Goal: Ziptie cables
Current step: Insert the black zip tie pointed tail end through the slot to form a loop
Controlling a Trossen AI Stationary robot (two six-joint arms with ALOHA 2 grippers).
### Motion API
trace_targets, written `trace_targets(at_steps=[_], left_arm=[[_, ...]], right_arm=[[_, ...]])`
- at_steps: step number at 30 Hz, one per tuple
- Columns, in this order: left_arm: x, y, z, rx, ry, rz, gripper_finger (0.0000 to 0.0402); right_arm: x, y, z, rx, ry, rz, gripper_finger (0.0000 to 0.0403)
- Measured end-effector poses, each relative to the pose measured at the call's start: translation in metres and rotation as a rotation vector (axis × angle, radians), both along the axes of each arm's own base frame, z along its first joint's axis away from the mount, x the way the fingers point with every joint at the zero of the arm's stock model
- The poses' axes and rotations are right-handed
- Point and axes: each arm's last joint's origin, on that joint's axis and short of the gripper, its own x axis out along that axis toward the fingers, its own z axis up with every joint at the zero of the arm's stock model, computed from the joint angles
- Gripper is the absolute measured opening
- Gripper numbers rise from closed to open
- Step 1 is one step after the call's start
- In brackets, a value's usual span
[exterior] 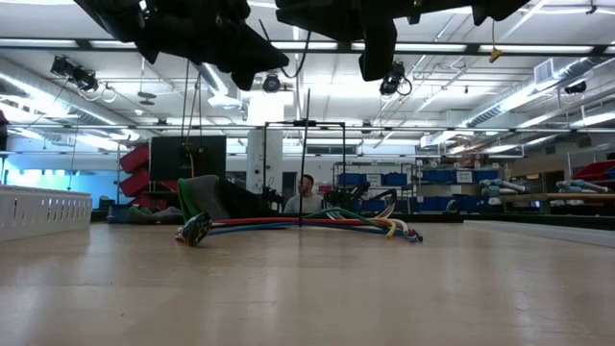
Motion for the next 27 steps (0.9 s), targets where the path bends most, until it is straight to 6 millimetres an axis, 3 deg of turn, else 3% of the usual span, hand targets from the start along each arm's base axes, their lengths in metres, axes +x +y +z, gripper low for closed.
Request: trace_targets(at_steps=[9,27], left_arm=[[0.020,0.006,-0.003,0.037,-0.021,-0.013,0.0000],[0.023,-0.001,0.005,0.040,-0.095,-0.081,0.0000]], right_arm=[[0.000,0.000,-0.002,0.032,0.013,-0.001,0.0090],[0.000,-0.003,-0.003,0.056,0.024,-0.036,0.0073]])
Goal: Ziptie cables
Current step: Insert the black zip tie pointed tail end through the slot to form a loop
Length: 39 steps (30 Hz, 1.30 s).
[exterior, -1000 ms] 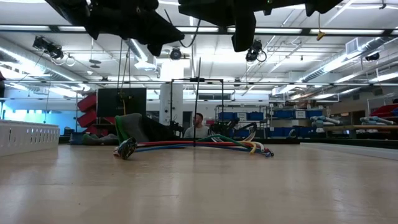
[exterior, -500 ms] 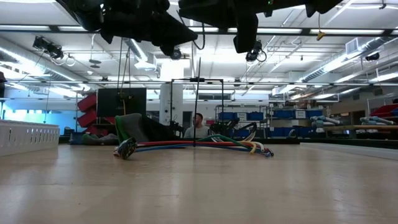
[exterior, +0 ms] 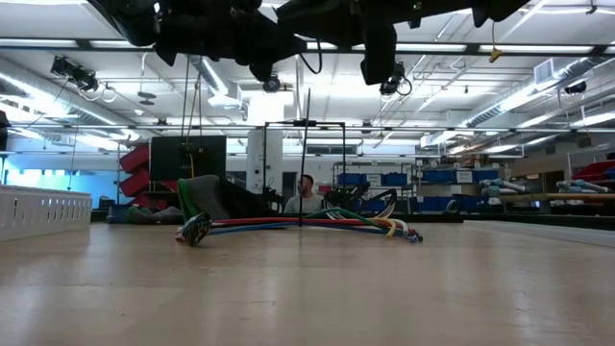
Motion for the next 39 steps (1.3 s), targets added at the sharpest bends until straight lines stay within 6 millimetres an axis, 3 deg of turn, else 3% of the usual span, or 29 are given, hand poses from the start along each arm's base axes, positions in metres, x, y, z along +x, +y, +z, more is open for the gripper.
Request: trace_targets(at_steps=[10,30,34,39], left_arm=[[0.001,-0.005,0.000,0.001,-0.003,-0.027,0.0000],[-0.003,-0.007,-0.004,0.025,0.057,-0.074,0.0000],[-0.009,-0.010,-0.003,0.009,0.094,-0.104,0.0000],[-0.018,-0.013,0.006,0.018,0.080,-0.117,0.0000]], right_arm=[[0.001,-0.003,0.000,0.006,-0.001,-0.013,0.0073],[-0.006,0.013,-0.009,-0.007,0.082,-0.114,0.0077],[-0.009,0.020,-0.016,-0.028,0.154,-0.087,0.0077],[-0.011,0.026,-0.023,0.116,0.236,0.064,0.0076]])
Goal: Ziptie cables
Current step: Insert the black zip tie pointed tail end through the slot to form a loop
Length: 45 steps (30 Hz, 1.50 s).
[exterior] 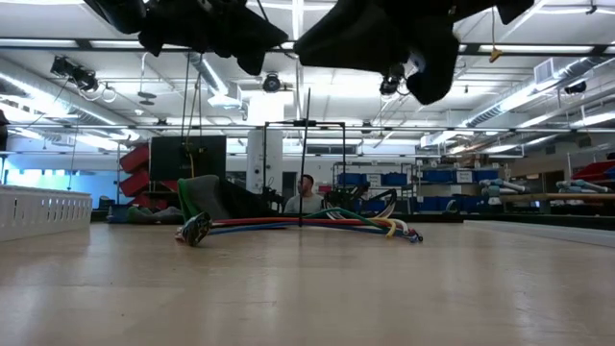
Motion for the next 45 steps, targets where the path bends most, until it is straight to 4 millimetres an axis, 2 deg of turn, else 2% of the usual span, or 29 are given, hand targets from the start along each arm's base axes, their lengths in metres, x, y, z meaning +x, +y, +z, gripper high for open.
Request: trace_targets(at_steps=[3,11,28,33,37,41,45], left_arm=[[-0.002,-0.002,0.002,-0.018,-0.010,-0.055,0.0000],[-0.001,-0.008,0.000,-0.046,0.017,-0.099,0.0000],[0.000,-0.012,0.000,-0.054,0.022,-0.112,0.0000],[0.000,-0.012,0.000,-0.055,0.022,-0.111,0.0000],[0.000,-0.014,0.000,-0.054,0.015,-0.116,0.0000],[0.002,-0.020,0.002,-0.047,-0.002,-0.133,0.0000],[0.005,-0.032,0.002,-0.014,-0.001,-0.104,0.0000]], right_arm=[[0.001,0.000,0.001,0.068,-0.002,0.074,0.0076],[0.003,-0.002,0.006,0.082,-0.049,0.159,0.0076],[0.004,-0.001,0.005,0.093,-0.057,0.159,0.0073],[0.005,-0.003,0.007,0.122,-0.069,0.146,0.0044],[0.008,-0.009,0.011,0.206,-0.107,0.099,0.0006],[0.010,-0.016,0.013,0.339,-0.117,0.057,0.0003],[0.013,-0.029,0.015,0.591,-0.118,0.003,0.0002]])
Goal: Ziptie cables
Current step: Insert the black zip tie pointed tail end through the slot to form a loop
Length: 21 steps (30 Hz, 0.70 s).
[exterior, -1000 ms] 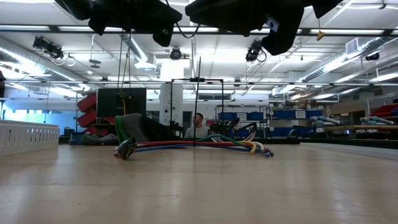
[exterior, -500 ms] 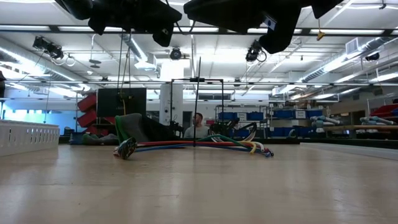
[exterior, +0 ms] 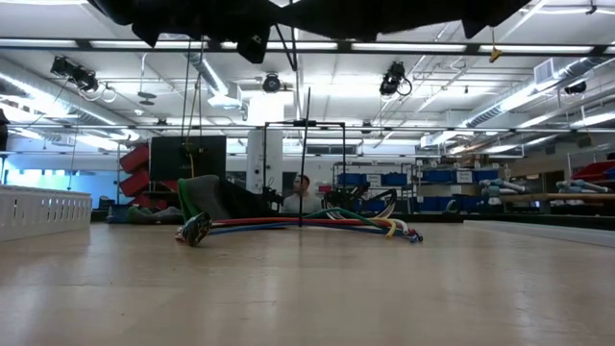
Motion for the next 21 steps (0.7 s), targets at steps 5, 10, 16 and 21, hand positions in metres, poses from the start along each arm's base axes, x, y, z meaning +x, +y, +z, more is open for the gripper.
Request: trace_targets(at_steps=[5,10,16,21], left_arm=[[0.009,-0.017,-0.009,0.126,0.018,0.122,0.0000],[0.012,-0.028,-0.017,0.305,0.077,0.354,0.0000],[0.009,-0.039,-0.021,0.450,0.131,0.494,0.0000],[0.008,-0.046,-0.025,0.544,0.161,0.538,0.0000]], right_arm=[[0.003,-0.017,0.002,0.351,0.038,0.010,0.0001],[0.003,-0.019,0.001,0.522,0.073,-0.011,0.0001],[0.001,-0.010,-0.002,0.608,0.094,-0.052,0.0000],[0.000,-0.009,-0.003,0.660,0.102,-0.106,0.0000]])
